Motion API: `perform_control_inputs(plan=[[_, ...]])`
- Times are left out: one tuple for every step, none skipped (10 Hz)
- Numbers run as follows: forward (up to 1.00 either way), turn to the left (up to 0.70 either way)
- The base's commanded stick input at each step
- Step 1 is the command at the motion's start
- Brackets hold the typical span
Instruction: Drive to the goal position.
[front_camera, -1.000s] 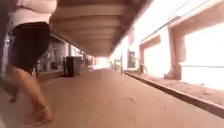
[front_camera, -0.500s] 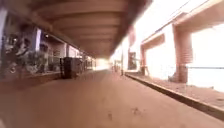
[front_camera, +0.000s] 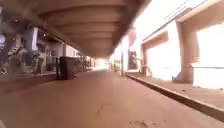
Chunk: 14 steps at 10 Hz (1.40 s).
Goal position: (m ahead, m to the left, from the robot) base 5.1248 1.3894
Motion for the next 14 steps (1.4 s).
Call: perform_control_inputs(plan=[[0.85, 0.00], [0.85, 0.00], [0.85, 0.00], [0.85, 0.00], [0.85, 0.00], [0.85, 0.00], [0.85, 0.00], [0.85, 0.00], [0.85, 0.00], [0.85, 0.00], [0.85, 0.00], [0.85, 0.00], [0.85, 0.00], [0.85, 0.00]])
